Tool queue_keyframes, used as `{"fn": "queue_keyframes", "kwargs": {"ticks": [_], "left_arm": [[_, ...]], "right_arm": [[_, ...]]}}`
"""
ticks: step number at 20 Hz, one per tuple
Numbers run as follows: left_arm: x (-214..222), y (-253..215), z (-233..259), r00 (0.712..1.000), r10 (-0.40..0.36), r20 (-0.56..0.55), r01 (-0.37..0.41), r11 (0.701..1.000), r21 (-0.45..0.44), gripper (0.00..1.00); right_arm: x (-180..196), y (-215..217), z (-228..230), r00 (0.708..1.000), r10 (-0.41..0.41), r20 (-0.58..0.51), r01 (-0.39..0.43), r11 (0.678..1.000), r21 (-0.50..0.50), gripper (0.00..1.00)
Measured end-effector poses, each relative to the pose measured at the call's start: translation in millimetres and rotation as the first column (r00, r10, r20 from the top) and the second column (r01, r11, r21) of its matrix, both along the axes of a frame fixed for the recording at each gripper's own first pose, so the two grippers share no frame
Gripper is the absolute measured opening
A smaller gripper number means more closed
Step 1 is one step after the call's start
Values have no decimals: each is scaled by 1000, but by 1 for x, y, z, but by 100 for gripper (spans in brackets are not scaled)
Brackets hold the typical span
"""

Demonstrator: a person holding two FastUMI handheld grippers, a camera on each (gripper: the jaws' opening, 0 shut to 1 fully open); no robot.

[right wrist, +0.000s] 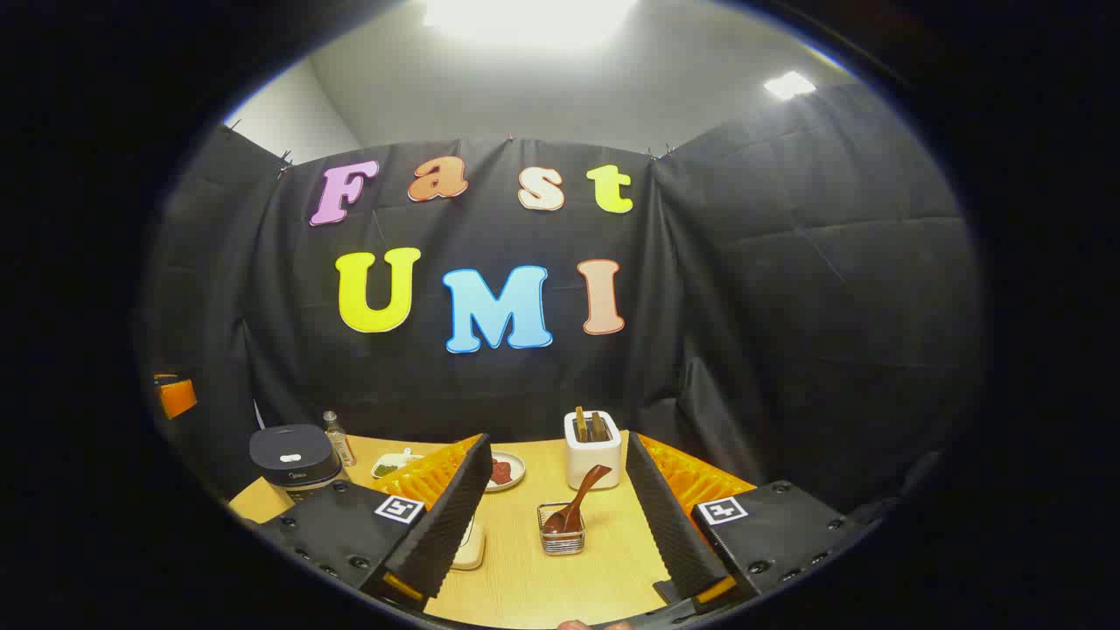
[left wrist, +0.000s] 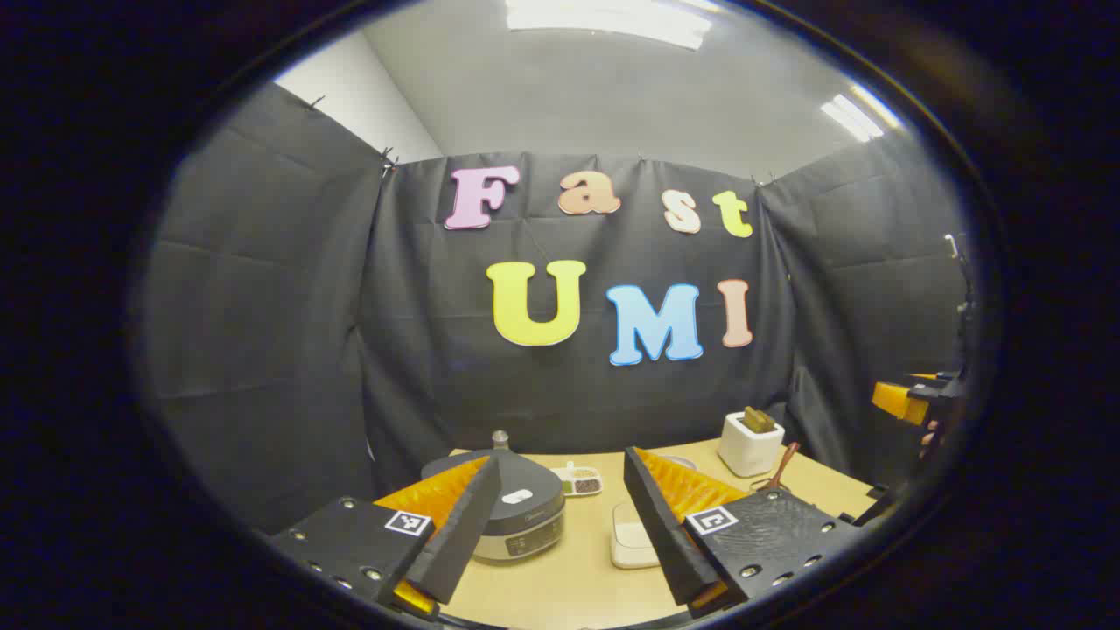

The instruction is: Close the left gripper, press the button to open the rice cooker; take a wooden spoon from the chopstick holder with the right hand, scoop a spoonful of rice and pour it into the rice cooker, then put the wooden spoon back into the chopstick holder.

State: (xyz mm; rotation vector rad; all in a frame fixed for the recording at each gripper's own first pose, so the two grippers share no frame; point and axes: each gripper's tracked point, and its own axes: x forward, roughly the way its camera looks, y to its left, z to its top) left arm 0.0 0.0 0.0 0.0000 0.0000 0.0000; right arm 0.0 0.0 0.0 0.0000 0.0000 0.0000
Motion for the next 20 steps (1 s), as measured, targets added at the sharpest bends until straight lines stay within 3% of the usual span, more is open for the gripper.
{"fn": "queue_keyframes", "kwargs": {"ticks": [12, 20], "left_arm": [[15, 11, -10, 1000, 0, -7, 0, 997, -73, 90], [40, 0, -23, 997, -11, -79, 5, 997, -72, 89]], "right_arm": [[5, 12, -19, 999, -13, -43, 13, 1000, -9, 97], [26, 12, -25, 995, -10, -104, 7, 1000, -27, 96]]}}
